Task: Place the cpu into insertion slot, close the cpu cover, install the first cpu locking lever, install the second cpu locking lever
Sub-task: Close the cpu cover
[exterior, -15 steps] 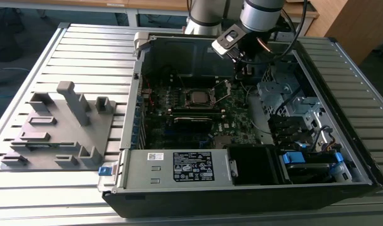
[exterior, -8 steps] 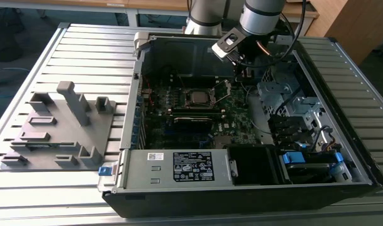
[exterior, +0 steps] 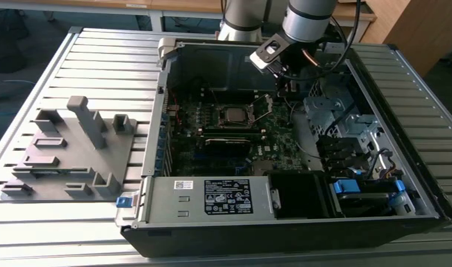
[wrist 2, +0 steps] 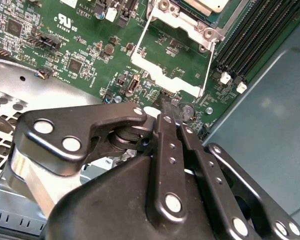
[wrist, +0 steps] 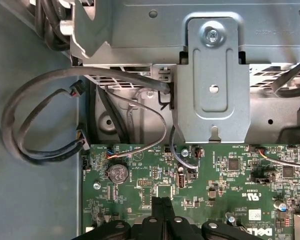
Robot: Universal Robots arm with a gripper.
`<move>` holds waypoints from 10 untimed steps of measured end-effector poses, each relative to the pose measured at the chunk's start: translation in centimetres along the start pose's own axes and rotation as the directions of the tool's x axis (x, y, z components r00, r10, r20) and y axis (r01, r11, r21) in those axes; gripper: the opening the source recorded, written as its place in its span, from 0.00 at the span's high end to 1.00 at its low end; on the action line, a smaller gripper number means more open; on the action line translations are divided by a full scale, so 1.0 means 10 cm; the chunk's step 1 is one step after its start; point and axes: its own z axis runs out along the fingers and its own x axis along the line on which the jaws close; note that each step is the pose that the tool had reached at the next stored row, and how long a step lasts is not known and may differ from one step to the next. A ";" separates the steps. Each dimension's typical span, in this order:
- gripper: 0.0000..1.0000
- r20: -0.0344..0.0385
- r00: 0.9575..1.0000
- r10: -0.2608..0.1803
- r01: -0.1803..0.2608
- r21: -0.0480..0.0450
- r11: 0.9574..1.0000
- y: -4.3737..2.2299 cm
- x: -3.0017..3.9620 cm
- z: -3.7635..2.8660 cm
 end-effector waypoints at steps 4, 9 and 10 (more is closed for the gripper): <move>0.90 0.000 1.000 0.000 0.000 0.000 1.000 -0.036 -0.001 0.003; 0.90 0.000 1.000 0.000 0.000 0.000 1.000 -0.147 -0.004 0.004; 0.90 0.000 1.000 0.000 0.000 0.000 1.000 -0.176 -0.005 0.005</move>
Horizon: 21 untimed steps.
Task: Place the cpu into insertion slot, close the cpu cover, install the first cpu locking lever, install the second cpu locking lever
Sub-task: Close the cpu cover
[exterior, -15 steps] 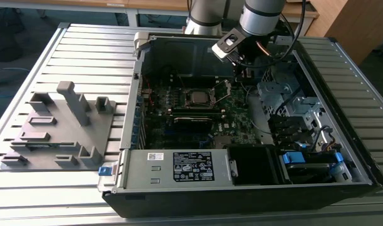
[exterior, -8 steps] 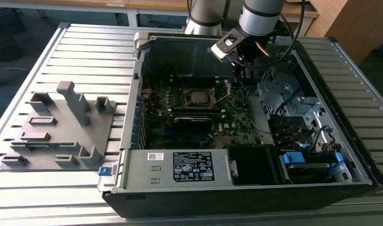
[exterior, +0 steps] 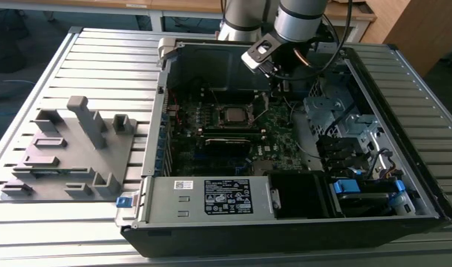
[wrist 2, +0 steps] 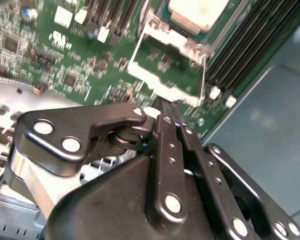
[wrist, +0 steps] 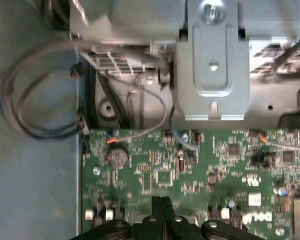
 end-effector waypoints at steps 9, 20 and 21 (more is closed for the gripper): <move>0.90 0.000 1.000 0.001 -0.001 -0.002 1.000 -0.209 -0.006 0.000; 0.90 0.000 1.000 0.002 -0.002 -0.002 1.000 -0.353 -0.010 0.003; 0.90 0.000 1.000 0.002 -0.002 -0.002 1.000 -0.366 -0.010 0.004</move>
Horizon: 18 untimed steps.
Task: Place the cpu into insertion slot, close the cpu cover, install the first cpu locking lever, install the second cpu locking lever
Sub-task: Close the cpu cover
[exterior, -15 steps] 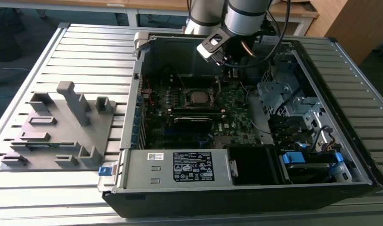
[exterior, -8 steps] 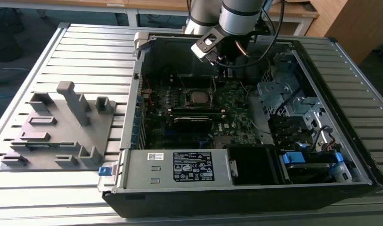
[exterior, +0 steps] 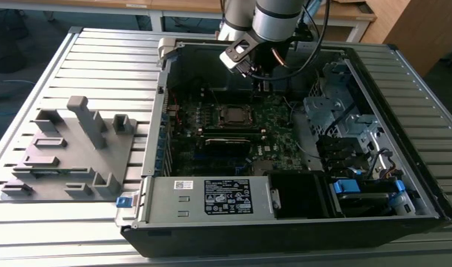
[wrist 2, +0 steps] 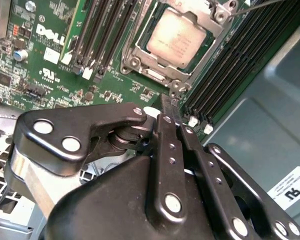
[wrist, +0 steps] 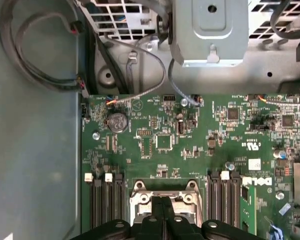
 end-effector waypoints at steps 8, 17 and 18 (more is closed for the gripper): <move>0.90 0.000 1.000 0.000 0.000 0.000 1.000 -0.016 0.000 0.001; 0.90 0.000 1.000 0.000 0.000 0.004 1.000 -0.019 -0.001 0.005; 0.90 0.000 1.000 0.000 0.000 0.004 1.000 -0.024 -0.001 0.007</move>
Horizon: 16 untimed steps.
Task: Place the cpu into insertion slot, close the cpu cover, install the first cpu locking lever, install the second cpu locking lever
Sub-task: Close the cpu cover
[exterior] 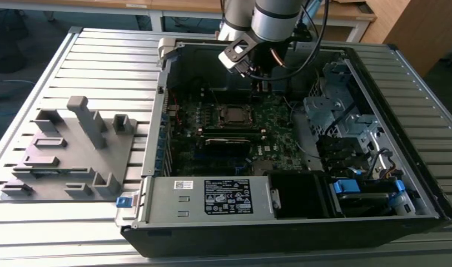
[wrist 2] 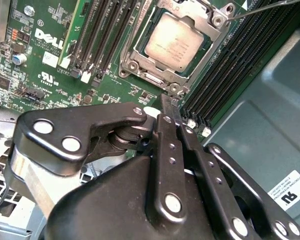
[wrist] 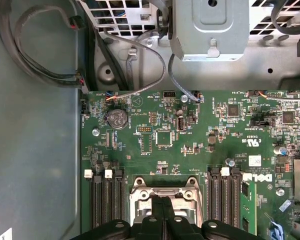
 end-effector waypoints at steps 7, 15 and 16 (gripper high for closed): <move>0.90 0.000 1.000 0.000 0.000 0.000 1.000 -0.011 0.000 0.007; 0.90 0.000 1.000 0.000 0.000 0.000 1.000 -0.013 -0.001 0.022; 0.90 0.000 1.000 0.000 0.000 0.000 1.000 -0.013 -0.001 0.022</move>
